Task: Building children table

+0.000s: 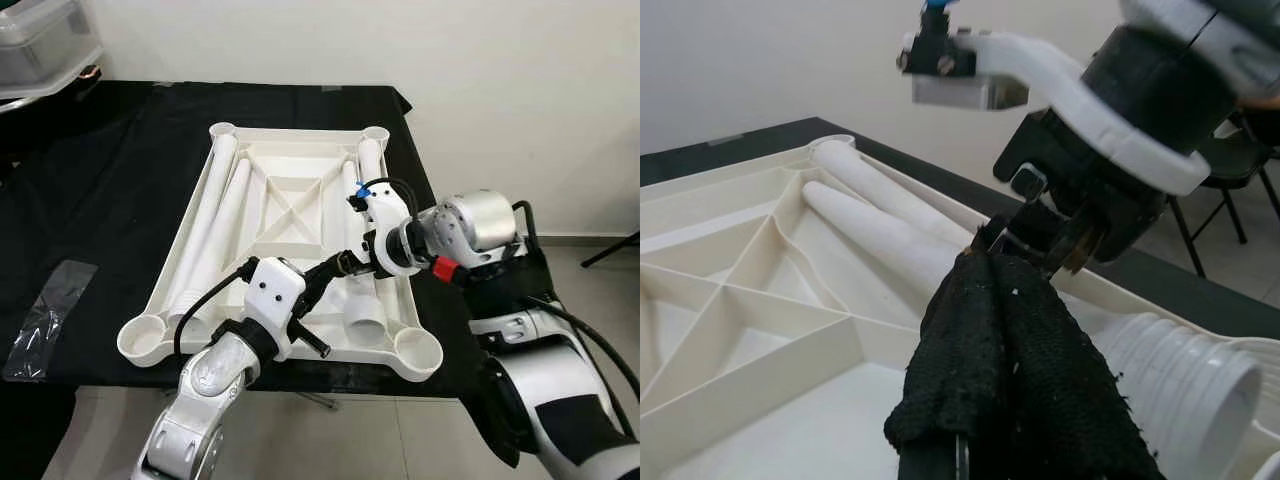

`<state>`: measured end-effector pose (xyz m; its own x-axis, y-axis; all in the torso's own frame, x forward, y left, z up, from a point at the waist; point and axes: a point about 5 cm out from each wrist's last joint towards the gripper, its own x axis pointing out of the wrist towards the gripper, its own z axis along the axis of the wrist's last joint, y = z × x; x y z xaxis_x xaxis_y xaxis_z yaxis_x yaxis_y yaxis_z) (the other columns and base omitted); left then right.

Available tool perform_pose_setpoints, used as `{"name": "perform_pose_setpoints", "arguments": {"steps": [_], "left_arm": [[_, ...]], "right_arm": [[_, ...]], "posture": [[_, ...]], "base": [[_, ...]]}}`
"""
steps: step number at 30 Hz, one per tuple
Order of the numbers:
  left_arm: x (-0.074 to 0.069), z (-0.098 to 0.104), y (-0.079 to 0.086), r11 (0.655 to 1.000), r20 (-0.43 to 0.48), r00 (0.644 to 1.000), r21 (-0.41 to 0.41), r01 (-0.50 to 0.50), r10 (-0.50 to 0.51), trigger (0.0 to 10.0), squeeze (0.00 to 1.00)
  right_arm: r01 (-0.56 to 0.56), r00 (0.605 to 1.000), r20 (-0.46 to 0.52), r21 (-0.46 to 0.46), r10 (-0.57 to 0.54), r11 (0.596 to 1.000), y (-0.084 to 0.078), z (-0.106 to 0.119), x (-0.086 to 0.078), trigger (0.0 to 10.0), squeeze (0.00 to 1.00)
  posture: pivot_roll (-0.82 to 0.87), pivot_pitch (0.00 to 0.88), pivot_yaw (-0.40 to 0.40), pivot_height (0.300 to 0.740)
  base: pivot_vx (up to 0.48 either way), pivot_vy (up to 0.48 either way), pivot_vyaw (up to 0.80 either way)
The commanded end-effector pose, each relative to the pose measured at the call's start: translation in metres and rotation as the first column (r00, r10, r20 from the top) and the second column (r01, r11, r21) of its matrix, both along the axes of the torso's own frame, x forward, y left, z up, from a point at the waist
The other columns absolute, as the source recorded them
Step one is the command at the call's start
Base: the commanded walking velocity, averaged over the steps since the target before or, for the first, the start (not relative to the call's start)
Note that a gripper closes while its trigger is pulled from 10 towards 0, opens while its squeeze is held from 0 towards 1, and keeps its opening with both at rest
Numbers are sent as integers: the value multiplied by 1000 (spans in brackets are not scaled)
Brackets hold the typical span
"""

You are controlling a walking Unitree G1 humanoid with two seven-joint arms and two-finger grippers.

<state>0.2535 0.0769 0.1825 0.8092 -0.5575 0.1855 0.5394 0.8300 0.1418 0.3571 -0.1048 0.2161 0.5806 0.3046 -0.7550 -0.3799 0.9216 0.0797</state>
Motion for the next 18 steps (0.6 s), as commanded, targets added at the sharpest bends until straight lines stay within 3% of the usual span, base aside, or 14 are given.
{"name": "perform_pose_setpoints", "arguments": {"steps": [1, 2, 3, 5, 6, 18], "left_arm": [[-4, -2, -1, 1000, 2, 1000, 9, -2, 2, 10000, 0], [-4, -2, -1, 1000, 2, 1000, 10, -4, 4, 10000, 0], [-4, -2, 0, 1000, 3, 1000, 9, -6, 6, 10000, 0], [-4, -2, 0, 1000, 3, 1000, 8, -7, 7, 10000, 0], [-3, -1, 0, 1000, 4, 1000, 7, -10, 10, 10000, 0], [-3, -2, 1, 1000, 5, 1000, 5, -15, 15, 10000, 0]], "right_arm": [[23, 1000, -1, -32, -23, 999, -1, -2, 2, 10000, 0], [28, 1000, -4, -38, -28, 999, -1, -4, 2, 10000, 0], [35, 999, -5, -41, -36, 999, -1, -5, 2, 6392, 0], [40, 999, -4, -42, -40, 998, -2, -6, 3, 6392, 0], [44, 999, -5, -41, -44, 998, -2, -7, 3, 0, 0], [75, 997, 33, -32, -74, 997, -6, 0, 7, 0, 0]], "posture": [[-70, 129, -90, 740], [-70, 129, -90, 740], [-71, 131, -90, 740], [-71, 131, -90, 740], [-70, 133, -92, 740], [-75, 131, -83, 740]], "base": [[0, 0, 0], [0, 0, 0], [0, 0, 0], [0, 0, 0], [0, 0, 0], [0, 0, 0]]}}
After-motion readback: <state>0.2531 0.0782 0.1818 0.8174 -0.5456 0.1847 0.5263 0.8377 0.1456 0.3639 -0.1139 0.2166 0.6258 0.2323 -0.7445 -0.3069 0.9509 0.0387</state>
